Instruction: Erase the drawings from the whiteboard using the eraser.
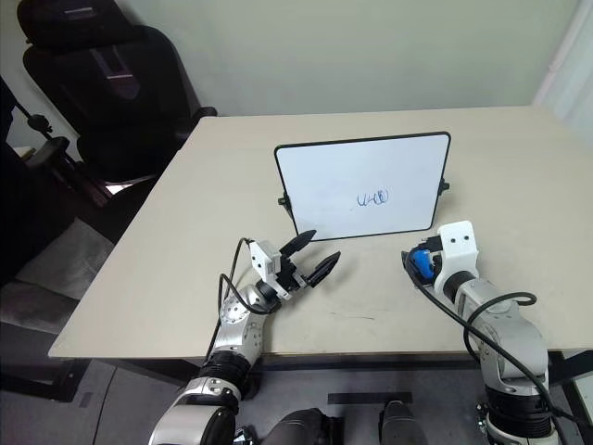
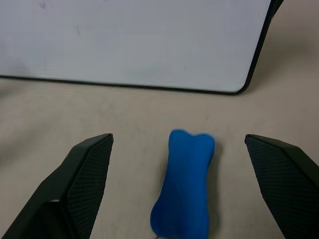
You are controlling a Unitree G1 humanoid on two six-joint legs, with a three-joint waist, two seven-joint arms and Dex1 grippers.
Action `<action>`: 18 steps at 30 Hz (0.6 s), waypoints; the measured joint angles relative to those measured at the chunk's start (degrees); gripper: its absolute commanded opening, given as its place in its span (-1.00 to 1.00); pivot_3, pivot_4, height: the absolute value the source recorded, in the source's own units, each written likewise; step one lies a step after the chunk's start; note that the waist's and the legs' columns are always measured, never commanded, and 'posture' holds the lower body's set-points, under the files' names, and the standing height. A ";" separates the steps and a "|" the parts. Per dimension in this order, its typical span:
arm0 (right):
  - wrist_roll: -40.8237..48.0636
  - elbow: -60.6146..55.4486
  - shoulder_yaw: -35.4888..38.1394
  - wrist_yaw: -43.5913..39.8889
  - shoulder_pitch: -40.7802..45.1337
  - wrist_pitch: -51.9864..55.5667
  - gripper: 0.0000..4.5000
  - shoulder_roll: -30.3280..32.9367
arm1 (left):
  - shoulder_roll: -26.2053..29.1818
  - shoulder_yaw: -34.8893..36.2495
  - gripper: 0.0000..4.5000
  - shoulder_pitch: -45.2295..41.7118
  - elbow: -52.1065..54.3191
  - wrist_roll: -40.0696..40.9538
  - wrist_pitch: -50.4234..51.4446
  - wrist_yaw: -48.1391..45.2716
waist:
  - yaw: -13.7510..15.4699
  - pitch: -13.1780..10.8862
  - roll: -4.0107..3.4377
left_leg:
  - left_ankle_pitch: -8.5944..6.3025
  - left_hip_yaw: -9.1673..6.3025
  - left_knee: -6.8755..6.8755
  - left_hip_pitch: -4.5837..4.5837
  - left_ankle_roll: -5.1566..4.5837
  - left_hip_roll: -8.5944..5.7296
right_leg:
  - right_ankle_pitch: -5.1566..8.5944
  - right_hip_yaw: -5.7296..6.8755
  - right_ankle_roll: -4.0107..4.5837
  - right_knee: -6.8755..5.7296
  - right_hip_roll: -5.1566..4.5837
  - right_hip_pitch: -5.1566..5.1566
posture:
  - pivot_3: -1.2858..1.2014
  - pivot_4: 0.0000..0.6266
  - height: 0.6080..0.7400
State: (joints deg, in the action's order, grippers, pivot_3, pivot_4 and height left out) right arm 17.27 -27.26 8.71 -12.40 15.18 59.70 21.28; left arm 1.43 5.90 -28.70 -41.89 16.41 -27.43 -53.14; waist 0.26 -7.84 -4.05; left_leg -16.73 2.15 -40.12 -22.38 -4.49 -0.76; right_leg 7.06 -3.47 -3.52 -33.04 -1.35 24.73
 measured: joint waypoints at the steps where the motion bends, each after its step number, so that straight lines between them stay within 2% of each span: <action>1: 0.51 0.12 0.36 0.00 0.87 1.71 1.00 -0.15 | -0.02 0.02 1.00 -0.19 -0.37 -0.02 -0.03 0.03 | 0.02 0.00 0.00 | 0.01 0.00 -0.01 0.00 -0.01 0.00 | 0.00 0.00 0.00 0.00 0.00 -0.01 | 0.03 -0.52 0.79; 9: 1.10 2.65 0.83 -0.16 4.60 12.84 1.00 2.95 | -0.19 0.01 1.00 -0.72 -1.43 -0.39 -0.88 0.80 | 0.23 0.04 -0.07 | 0.04 0.00 0.00 0.01 -0.05 -0.03 | -0.01 -0.01 0.01 -0.01 -0.01 -0.01 | 0.03 -0.52 0.79; 18: 1.07 3.42 -0.38 -0.29 4.59 14.83 1.00 4.03 | -0.10 -0.05 1.00 -0.55 -1.30 -0.57 -1.12 1.06 | 0.15 0.05 -0.08 | 0.06 0.00 0.01 0.01 -0.02 -0.02 | -0.02 -0.02 0.03 -0.01 0.00 0.00 | 0.03 -0.52 0.79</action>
State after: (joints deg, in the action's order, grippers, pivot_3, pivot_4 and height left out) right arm 18.34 -23.84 8.33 -12.69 19.78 74.53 25.31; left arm 1.34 5.85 -29.25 -43.19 15.84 -28.55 -52.08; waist 0.40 -7.79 -4.12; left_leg -16.67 2.14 -40.11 -22.37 -4.52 -0.78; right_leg 7.04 -3.49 -3.50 -33.05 -1.35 24.73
